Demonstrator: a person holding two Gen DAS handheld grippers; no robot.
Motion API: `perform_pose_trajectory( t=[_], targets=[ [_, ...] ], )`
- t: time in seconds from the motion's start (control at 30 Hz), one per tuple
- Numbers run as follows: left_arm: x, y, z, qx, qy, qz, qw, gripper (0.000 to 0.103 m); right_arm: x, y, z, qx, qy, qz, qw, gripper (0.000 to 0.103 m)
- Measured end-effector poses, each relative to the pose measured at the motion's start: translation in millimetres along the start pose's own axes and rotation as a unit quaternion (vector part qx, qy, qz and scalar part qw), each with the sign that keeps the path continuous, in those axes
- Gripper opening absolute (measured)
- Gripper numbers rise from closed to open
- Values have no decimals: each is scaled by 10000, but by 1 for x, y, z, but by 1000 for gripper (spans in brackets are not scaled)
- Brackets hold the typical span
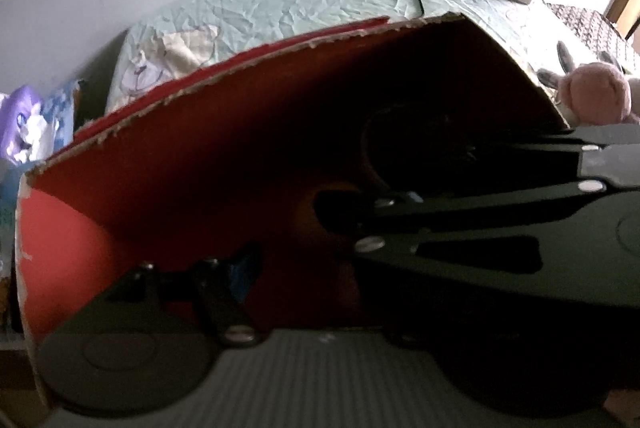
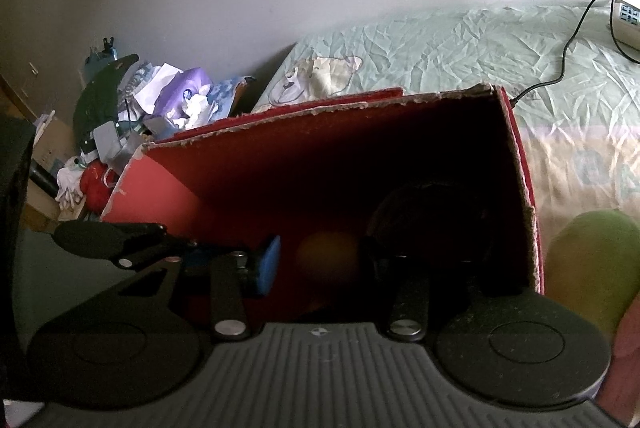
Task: Organize objects
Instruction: 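Open the right gripper to release the peg toy inside the box, then withdraw the right gripper from the box toward the pinecone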
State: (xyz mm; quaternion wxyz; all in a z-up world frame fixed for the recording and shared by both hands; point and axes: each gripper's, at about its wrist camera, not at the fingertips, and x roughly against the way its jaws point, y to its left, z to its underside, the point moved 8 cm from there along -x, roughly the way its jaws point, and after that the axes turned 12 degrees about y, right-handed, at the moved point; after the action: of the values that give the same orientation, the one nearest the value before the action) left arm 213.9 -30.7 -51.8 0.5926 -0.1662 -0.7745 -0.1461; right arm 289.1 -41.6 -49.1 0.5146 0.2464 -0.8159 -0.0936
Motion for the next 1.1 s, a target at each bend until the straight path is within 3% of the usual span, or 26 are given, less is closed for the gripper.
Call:
perform_pose_trajectory(
  t=[0.67, 1.1],
  targets=[
    [2, 6, -1, 224, -19, -371, 9991, 74, 5, 1, -1, -37, -69, -176, 9998, 46],
    [42, 28, 16, 759, -152, -1001, 9920, 75, 73, 3, 5, -106, -842, -131, 9963, 51]
  ],
)
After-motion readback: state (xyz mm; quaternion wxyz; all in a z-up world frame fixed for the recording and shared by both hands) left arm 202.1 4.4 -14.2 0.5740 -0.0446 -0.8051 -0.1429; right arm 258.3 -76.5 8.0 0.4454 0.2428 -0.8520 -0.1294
